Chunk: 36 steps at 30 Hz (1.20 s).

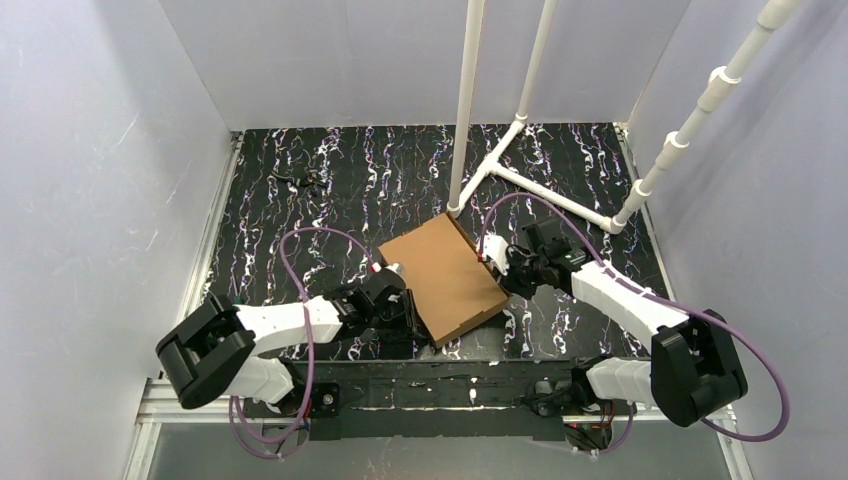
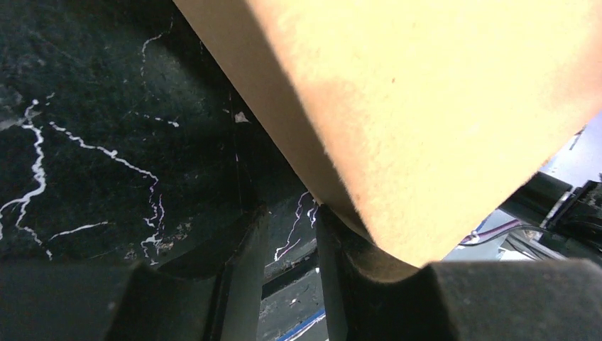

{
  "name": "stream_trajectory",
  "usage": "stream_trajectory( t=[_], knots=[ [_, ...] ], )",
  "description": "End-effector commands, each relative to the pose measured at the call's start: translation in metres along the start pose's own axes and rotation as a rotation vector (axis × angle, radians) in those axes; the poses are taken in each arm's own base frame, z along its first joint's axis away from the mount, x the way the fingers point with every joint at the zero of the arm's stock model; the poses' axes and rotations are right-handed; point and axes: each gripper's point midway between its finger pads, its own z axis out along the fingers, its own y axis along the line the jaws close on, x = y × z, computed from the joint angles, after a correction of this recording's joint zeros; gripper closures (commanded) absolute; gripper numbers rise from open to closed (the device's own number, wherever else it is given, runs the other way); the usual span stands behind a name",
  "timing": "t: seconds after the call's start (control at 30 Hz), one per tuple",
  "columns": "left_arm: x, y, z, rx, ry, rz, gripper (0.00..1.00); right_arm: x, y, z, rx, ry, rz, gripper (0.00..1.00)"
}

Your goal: Fold the paper box

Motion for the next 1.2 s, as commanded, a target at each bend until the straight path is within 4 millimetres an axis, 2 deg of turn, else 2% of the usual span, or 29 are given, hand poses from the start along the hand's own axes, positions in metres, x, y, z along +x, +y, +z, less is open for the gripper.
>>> stream_trajectory(
  t=[0.0, 0.1, 0.2, 0.37, 0.5, 0.67, 0.7, 0.77, 0.87, 0.97, 1.07, 1.17],
  knots=[
    [-0.018, -0.01, -0.014, 0.076, -0.139, -0.028, 0.69, 0.001, -0.029, -0.006, 0.143, 0.013, 0.087, 0.99],
    [-0.016, 0.006, -0.021, 0.042, -0.164, -0.054, 0.68, 0.02, -0.045, -0.018, 0.231, 0.042, 0.135, 0.99],
    [-0.011, 0.012, -0.026, 0.052, -0.169, -0.071, 0.68, 0.034, -0.054, -0.02, 0.288, 0.072, 0.156, 0.99],
    [-0.003, 0.01, -0.024, 0.056, -0.123, -0.104, 0.69, 0.044, -0.042, -0.007, 0.201, 0.116, 0.2, 0.99],
    [0.01, -0.001, -0.017, 0.053, -0.053, -0.112, 0.7, 0.031, -0.016, -0.002, 0.065, 0.075, 0.206, 0.99],
    [0.013, -0.029, -0.006, 0.066, -0.038, -0.075, 0.74, -0.014, 0.032, 0.002, -0.047, -0.029, 0.066, 0.99],
    [0.013, -0.034, -0.003, 0.067, -0.035, -0.068, 0.74, -0.018, 0.034, 0.002, -0.051, -0.041, 0.062, 0.99],
    [0.011, -0.042, 0.004, 0.071, -0.023, -0.056, 0.75, -0.018, 0.031, 0.004, -0.043, -0.029, 0.067, 0.99],
    [0.009, -0.053, 0.008, 0.094, -0.016, -0.05, 0.75, -0.016, 0.037, 0.007, -0.078, -0.031, 0.077, 0.99],
    [0.008, -0.049, 0.004, 0.095, -0.036, -0.051, 0.76, -0.013, 0.017, 0.002, 0.036, 0.002, 0.094, 0.99],
    [0.009, -0.03, -0.004, 0.078, -0.079, -0.087, 0.76, 0.008, -0.021, -0.009, 0.239, 0.076, 0.148, 0.99],
    [0.007, -0.016, -0.011, 0.075, -0.125, -0.141, 0.76, 0.024, -0.045, -0.021, 0.32, 0.093, 0.205, 0.99]
  ],
)
